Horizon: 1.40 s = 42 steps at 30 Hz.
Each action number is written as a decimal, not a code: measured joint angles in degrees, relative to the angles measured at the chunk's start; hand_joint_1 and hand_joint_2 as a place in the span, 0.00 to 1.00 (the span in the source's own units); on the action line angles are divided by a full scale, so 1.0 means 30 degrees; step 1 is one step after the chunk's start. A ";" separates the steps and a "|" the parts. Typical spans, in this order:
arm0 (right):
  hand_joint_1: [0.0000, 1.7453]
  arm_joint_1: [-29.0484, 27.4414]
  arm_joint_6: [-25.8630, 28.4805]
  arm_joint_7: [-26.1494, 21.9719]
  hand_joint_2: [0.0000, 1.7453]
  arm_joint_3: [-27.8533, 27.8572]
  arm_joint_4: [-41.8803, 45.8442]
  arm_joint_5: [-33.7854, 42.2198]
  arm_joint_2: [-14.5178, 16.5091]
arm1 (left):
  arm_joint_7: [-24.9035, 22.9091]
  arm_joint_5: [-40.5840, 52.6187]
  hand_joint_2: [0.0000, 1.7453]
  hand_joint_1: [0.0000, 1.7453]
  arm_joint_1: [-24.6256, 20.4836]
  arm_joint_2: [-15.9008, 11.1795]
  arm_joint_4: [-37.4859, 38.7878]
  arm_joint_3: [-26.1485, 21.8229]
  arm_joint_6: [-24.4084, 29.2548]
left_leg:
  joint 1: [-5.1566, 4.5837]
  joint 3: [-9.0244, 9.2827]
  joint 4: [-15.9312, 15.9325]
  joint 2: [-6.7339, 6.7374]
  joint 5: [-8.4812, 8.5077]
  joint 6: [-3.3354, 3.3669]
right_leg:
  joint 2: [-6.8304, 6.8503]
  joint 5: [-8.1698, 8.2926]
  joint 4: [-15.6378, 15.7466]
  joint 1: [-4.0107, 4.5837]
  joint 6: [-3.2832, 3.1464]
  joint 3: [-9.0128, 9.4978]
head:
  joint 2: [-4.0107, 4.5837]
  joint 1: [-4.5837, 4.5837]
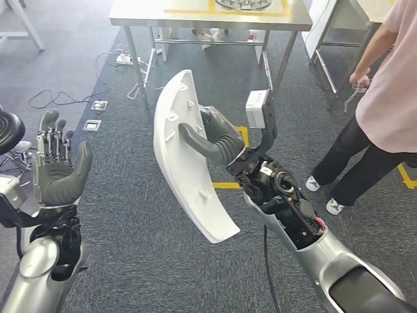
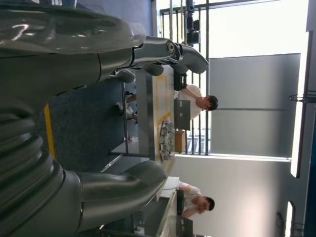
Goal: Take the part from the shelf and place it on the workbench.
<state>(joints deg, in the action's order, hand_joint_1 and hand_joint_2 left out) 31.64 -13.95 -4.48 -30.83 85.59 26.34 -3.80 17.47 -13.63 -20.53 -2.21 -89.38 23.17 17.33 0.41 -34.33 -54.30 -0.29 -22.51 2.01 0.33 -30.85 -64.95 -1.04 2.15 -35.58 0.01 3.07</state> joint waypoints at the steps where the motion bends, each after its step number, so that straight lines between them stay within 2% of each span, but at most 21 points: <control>1: 1.00 -0.0072 0.0038 0.0029 1.00 -0.0004 0.0000 0.0000 0.0000 | -0.0033 -0.0020 1.00 0.00 0.0015 0.0000 0.0002 0.0011 0.0000 | -0.0032 0.0067 -0.0006 -0.0011 -0.0064 0.0026 | -0.0014 -0.0401 -0.1368 0.0002 0.0005 -0.0820 | 0.0000 0.0069; 3: 1.00 -0.0235 0.0087 0.0065 1.00 -0.0004 0.0000 0.0000 -0.0004 | -0.0091 -0.0049 1.00 0.00 0.0069 -0.0004 0.0004 0.0027 0.0000 | -0.0093 0.0256 -0.0019 -0.0080 -0.0231 0.0023 | -0.0025 -0.0159 -0.2301 0.0009 -0.0055 -0.1682 | -0.0002 0.0175; 6: 1.00 -0.0281 0.0122 0.0080 1.00 0.0000 0.0049 0.0002 -0.0007 | -0.0138 -0.0066 1.00 0.00 0.0083 -0.0004 0.0004 0.0046 0.0000 | -0.0160 0.0755 -0.0025 -0.0178 -0.0594 -0.0089 | -0.0078 0.2234 0.1113 0.0090 -0.0342 -0.0479 | -0.0002 0.0319; 8: 1.00 -0.0259 0.0147 0.0108 1.00 -0.0005 0.0118 0.0005 -0.0007 | -0.0167 -0.0078 1.00 0.00 0.0048 -0.0007 0.0004 0.0062 0.0000 | -0.0181 0.0883 -0.0032 -0.0199 -0.0783 -0.0246 | -0.0110 0.2852 0.3062 0.0226 -0.0502 0.0453 | 0.0000 0.0297; 11: 1.00 -0.0262 0.0200 0.0133 1.00 0.0000 0.0191 0.0005 -0.0013 | -0.0200 -0.0089 1.00 0.00 0.0042 -0.0016 -0.0007 0.0071 0.0000 | -0.0139 0.0890 0.0010 -0.0180 -0.0934 -0.0550 | -0.0139 0.2610 0.3530 0.0282 -0.0654 0.0818 | 0.0002 0.0290; 13: 1.00 -0.0217 0.0226 0.0120 1.00 0.0004 0.0277 0.0005 -0.0015 | -0.0193 -0.0086 1.00 0.00 -0.0021 -0.0024 -0.0029 0.0073 0.0000 | -0.0127 0.0637 -0.0747 -0.0109 -0.1260 -0.0771 | -0.0163 0.2490 0.3722 0.0166 -0.0816 0.1180 | -0.0002 0.0165; 16: 1.00 -0.0252 0.0275 0.0159 1.00 -0.0007 0.0324 0.0004 -0.0015 | -0.0204 -0.0087 1.00 0.00 -0.0024 -0.0033 -0.0029 0.0084 0.0000 | -0.0037 -0.1702 -0.4549 -0.0056 -0.2226 -0.1007 | -0.0142 0.2092 0.3810 0.0115 -0.0982 0.1713 | -0.0004 -0.0179; 18: 1.00 -0.0381 0.0306 0.0230 1.00 -0.0013 0.0321 0.0000 -0.0015 | -0.0224 -0.0097 1.00 0.00 0.0061 -0.0053 -0.0017 0.0097 0.0013 | 0.0046 -0.3090 -0.5881 -0.0046 -0.1951 -0.1091 | -0.0157 0.1721 0.3809 0.0110 -0.0961 0.2115 | -0.0002 -0.0335; 20: 1.00 -0.0426 0.0300 0.0260 1.00 -0.0013 0.0322 0.0002 -0.0015 | -0.0237 -0.0111 1.00 0.00 0.0075 -0.0080 -0.0011 0.0102 0.0027 | 0.0104 -0.2892 -0.4138 -0.0015 -0.0253 -0.1094 | -0.0189 0.1274 0.3809 0.0077 -0.0871 0.2677 | -0.0002 -0.0463; 22: 1.00 -0.0402 0.0291 0.0260 1.00 -0.0009 0.0335 0.0002 -0.0015 | -0.0242 -0.0122 1.00 0.00 0.0050 -0.0095 -0.0007 0.0106 0.0031 | 0.0065 -0.1839 -0.1417 0.0058 0.1149 -0.1022 | -0.0202 0.0783 0.3826 0.0083 -0.0688 0.3033 | -0.0004 -0.0601; 24: 1.00 -0.0369 0.0286 0.0271 1.00 -0.0009 0.0381 0.0000 -0.0011 | -0.0253 -0.0131 1.00 0.00 0.0022 -0.0102 -0.0002 0.0133 0.0031 | -0.0040 -0.1250 -0.0256 0.0056 0.1144 -0.0768 | -0.0206 0.0479 0.3906 0.0127 -0.0460 0.3232 | 0.0000 -0.0676; 26: 1.00 -0.0359 0.0286 0.0279 1.00 0.0002 0.0439 0.0000 -0.0009 | -0.0259 -0.0140 1.00 0.00 0.0003 -0.0111 -0.0009 0.0168 0.0038 | -0.0069 -0.1044 -0.0145 -0.0017 0.0761 -0.0394 | -0.0203 0.0472 0.3796 0.0129 -0.0244 0.3472 | 0.0000 -0.0623; 27: 1.00 -0.0368 0.0286 0.0273 1.00 0.0009 0.0459 0.0000 -0.0011 | -0.0255 -0.0138 1.00 0.00 0.0006 -0.0115 -0.0018 0.0178 0.0044 | -0.0052 -0.0850 -0.0079 -0.0039 0.0614 -0.0242 | -0.0193 0.0553 0.3362 0.0122 -0.0167 0.3393 | -0.0002 -0.0536; 29: 1.00 -0.0363 0.0286 0.0264 1.00 0.0018 0.0490 0.0000 -0.0015 | -0.0253 -0.0139 1.00 0.00 -0.0004 -0.0109 -0.0033 0.0202 0.0049 | 0.0003 -0.0302 0.0025 -0.0070 0.0300 -0.0035 | -0.0175 0.0574 0.1312 0.0116 -0.0081 0.2223 | -0.0004 -0.0336; 32: 1.00 -0.0467 0.0286 0.0273 1.00 0.0011 0.0488 0.0000 -0.0016 | -0.0251 -0.0142 1.00 0.00 0.0023 -0.0107 -0.0033 0.0250 0.0044 | -0.0063 0.0501 0.0061 -0.0111 -0.0347 0.0108 | -0.0168 -0.0771 -0.2082 0.0154 -0.0042 -0.0499 | -0.0004 -0.0031; 34: 1.00 -0.0539 0.0284 0.0277 1.00 0.0016 0.0484 0.0000 -0.0027 | -0.0255 -0.0144 1.00 0.00 0.0043 -0.0107 -0.0029 0.0281 0.0046 | -0.0172 0.1161 0.0062 -0.0185 -0.0847 0.0161 | -0.0174 -0.1402 -0.1925 0.0205 -0.0141 -0.1365 | -0.0004 0.0150; 35: 1.00 -0.0549 0.0282 0.0273 1.00 0.0020 0.0483 0.0000 -0.0033 | -0.0255 -0.0146 1.00 0.00 0.0042 -0.0107 -0.0029 0.0301 0.0046 | -0.0239 0.1547 0.0066 -0.0215 -0.1121 0.0175 | -0.0182 -0.0961 -0.1021 0.0257 -0.0258 -0.1401 | -0.0004 0.0239; 38: 1.00 -0.0557 0.0277 0.0262 1.00 0.0024 0.0475 -0.0002 -0.0042 | -0.0260 -0.0151 1.00 0.00 0.0031 -0.0106 -0.0017 0.0383 0.0046 | -0.0402 0.2484 0.0081 -0.0289 -0.1938 0.0102 | -0.0323 0.2978 0.2706 0.0598 -0.0847 -0.0941 | -0.0002 0.0286; 39: 1.00 -0.0550 0.0277 0.0260 1.00 0.0029 0.0481 -0.0009 -0.0046 | -0.0271 -0.0162 1.00 0.00 0.0028 -0.0100 -0.0007 0.0410 0.0046 | -0.0397 0.2643 0.0125 -0.0330 -0.2122 0.0027 | -0.0370 0.3896 0.3379 0.0715 -0.0982 -0.0795 | -0.0002 0.0233; 40: 1.00 -0.0534 0.0282 0.0251 1.00 0.0036 0.0497 -0.0016 -0.0049 | -0.0271 -0.0173 1.00 0.00 0.0010 -0.0096 -0.0002 0.0434 0.0046 | -0.0393 0.2730 0.0085 -0.0364 -0.2191 -0.0068 | -0.0385 0.4211 0.3670 0.0785 -0.1055 -0.0679 | -0.0002 0.0181; 42: 1.00 -0.0467 0.0299 0.0217 1.00 0.0056 0.0563 -0.0046 -0.0051 | -0.0258 -0.0197 1.00 0.00 -0.0069 -0.0097 0.0002 0.0465 0.0035 | -0.0333 0.2621 -0.0363 -0.0368 -0.2077 -0.0254 | -0.0347 0.4045 0.3835 0.0762 -0.1165 -0.0278 | -0.0002 0.0211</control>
<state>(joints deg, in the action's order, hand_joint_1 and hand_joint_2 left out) 30.24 -13.05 -3.83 -30.67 87.28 26.20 -3.96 16.70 -14.22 -20.74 -2.50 -89.38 24.56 17.44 -0.59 -26.46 -55.38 -1.39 -28.74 1.25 -0.71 -18.72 -53.44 1.25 -1.35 -36.42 0.01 3.70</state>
